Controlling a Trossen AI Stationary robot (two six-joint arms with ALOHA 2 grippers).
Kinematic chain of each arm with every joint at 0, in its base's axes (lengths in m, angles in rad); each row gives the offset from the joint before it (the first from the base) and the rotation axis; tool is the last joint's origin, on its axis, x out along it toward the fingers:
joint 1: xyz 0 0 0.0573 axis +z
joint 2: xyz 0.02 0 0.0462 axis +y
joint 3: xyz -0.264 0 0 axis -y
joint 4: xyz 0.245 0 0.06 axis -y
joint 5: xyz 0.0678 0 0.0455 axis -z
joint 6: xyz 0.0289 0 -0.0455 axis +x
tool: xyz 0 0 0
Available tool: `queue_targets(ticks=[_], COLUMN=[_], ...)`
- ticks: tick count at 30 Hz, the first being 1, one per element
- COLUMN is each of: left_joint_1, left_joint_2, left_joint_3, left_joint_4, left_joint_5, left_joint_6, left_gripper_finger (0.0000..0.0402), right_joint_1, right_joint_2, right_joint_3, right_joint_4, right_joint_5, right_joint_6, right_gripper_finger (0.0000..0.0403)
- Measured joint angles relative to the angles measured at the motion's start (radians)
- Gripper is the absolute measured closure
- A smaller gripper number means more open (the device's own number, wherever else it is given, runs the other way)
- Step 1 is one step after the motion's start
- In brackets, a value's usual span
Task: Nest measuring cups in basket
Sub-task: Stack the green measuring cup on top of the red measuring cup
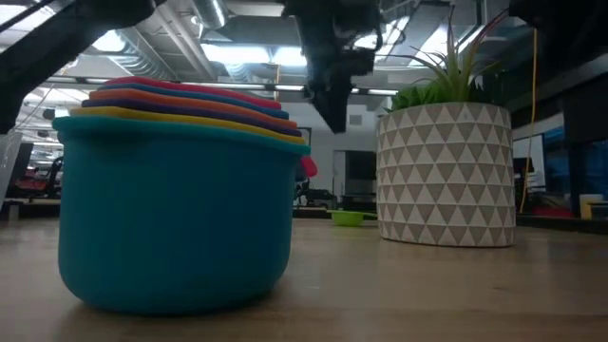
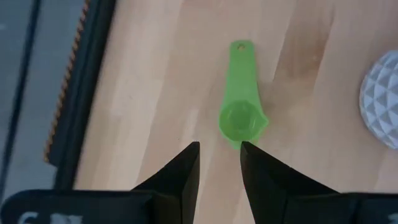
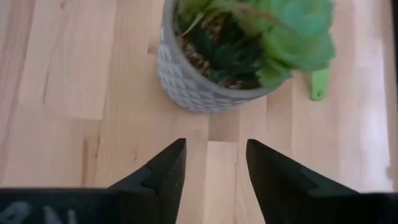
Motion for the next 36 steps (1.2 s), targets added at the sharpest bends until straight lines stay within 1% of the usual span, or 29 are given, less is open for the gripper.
queue_targets(ticks=[3,5,7,12,17,21,27,30,36], left_joint_1=[0.023,0.037,0.048,0.069,0.075,0.081,0.088,0.092,0.092], left_joint_2=[0.01,0.012,0.012,0.013,0.012,0.012,0.011,0.012,0.011], left_joint_3=[-0.059,-0.105,-0.152,-0.248,-0.349,-0.413,-0.477,-0.494,-0.521], left_joint_4=[0.086,0.096,0.164,0.234,0.339,0.408,0.504,0.541,0.562], left_joint_5=[0.037,0.05,0.071,0.136,0.142,0.143,0.147,0.181,0.191], left_joint_6=[0.033,0.049,0.052,0.051,0.051,0.046,0.028,0.02,-0.003], left_gripper_finger=[0.0292,0.0292,0.0292,0.0292,0.0292,0.0292,0.0292,0.0292,0.0292], right_joint_1=[-0.011,-0.019,-0.027,-0.054,-0.084,-0.105,-0.127,-0.127,-0.127], right_joint_2=[-0.04,-0.063,-0.083,-0.122,-0.136,-0.136,-0.136,-0.136,-0.136], right_joint_3=[0.0,0.0,0.0,-0.001,-0.002,-0.002,-0.002,-0.002,-0.002], right_joint_4=[0.0,-0.001,0.0,0.001,0.003,0.005,0.005,0.005,0.005], right_joint_5=[0.021,0.029,0.037,0.058,0.089,0.094,0.093,0.092,0.09], right_joint_6=[-0.003,-0.007,-0.01,-0.035,-0.071,-0.1,-0.105,-0.108,-0.11], right_gripper_finger=[0.023,0.023,0.023,0.023,0.023,0.023,0.023,0.023,0.023])
